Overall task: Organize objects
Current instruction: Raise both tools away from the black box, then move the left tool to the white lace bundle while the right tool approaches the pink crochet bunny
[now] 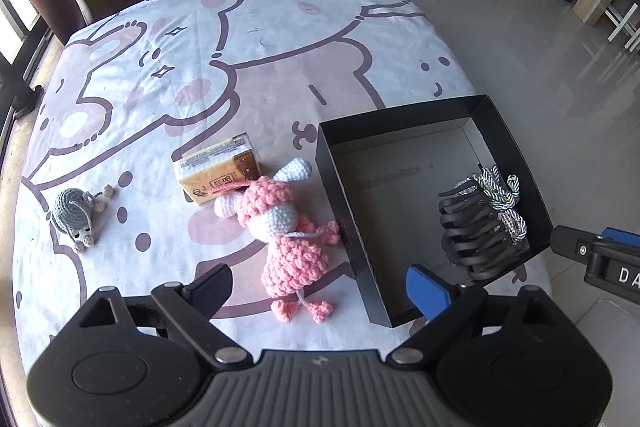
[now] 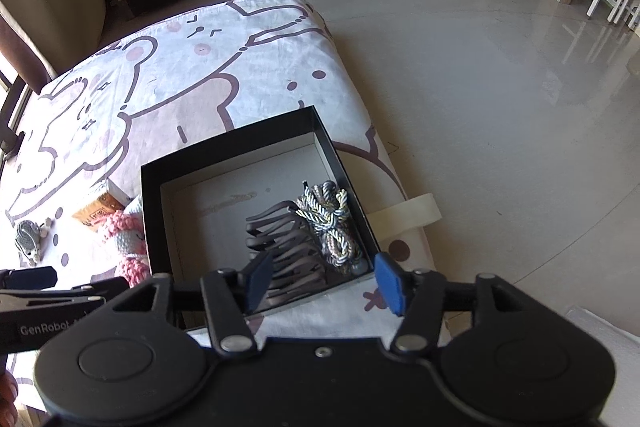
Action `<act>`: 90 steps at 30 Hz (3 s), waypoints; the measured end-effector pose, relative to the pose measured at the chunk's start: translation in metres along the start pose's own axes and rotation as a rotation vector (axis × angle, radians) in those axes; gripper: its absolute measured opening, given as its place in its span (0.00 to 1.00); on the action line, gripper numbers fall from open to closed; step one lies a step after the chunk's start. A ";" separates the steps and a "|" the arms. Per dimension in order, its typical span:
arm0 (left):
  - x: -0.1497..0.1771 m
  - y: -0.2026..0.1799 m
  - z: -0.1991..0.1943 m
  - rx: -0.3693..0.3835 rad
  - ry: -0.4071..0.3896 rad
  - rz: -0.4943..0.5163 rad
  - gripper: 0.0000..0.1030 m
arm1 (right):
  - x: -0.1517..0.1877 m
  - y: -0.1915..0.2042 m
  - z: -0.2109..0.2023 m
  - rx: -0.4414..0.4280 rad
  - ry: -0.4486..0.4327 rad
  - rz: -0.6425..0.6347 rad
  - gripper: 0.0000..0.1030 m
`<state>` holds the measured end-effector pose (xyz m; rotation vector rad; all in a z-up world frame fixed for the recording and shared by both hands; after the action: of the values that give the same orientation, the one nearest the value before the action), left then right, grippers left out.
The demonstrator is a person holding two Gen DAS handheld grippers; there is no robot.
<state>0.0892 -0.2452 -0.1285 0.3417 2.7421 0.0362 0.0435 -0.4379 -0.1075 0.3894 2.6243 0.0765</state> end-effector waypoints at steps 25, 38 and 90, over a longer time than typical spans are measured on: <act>0.004 0.017 0.009 -0.013 0.008 0.004 1.00 | 0.010 -0.016 -0.004 0.082 -0.015 -0.040 1.00; 0.001 0.019 0.008 -0.007 -0.003 -0.001 1.00 | 0.013 -0.016 -0.002 0.089 -0.005 -0.040 1.00; 0.022 0.191 -0.007 -0.154 0.006 -0.209 1.00 | 0.008 0.152 0.016 -0.093 0.009 -0.217 1.00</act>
<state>0.1110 -0.0539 -0.1164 0.0122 2.7446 0.1912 0.0836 -0.2905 -0.1071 0.0717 2.6427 0.1282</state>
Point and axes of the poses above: each gripper's, at about its wrist camera, not at the fingertips, and z roughly the way its jaws point, y to its left, x to its underside, the point moved 10 cm from there along z, roughly the way its jaws point, and after that the axes turned 6 degrees about -x, right-handed, at the moved point
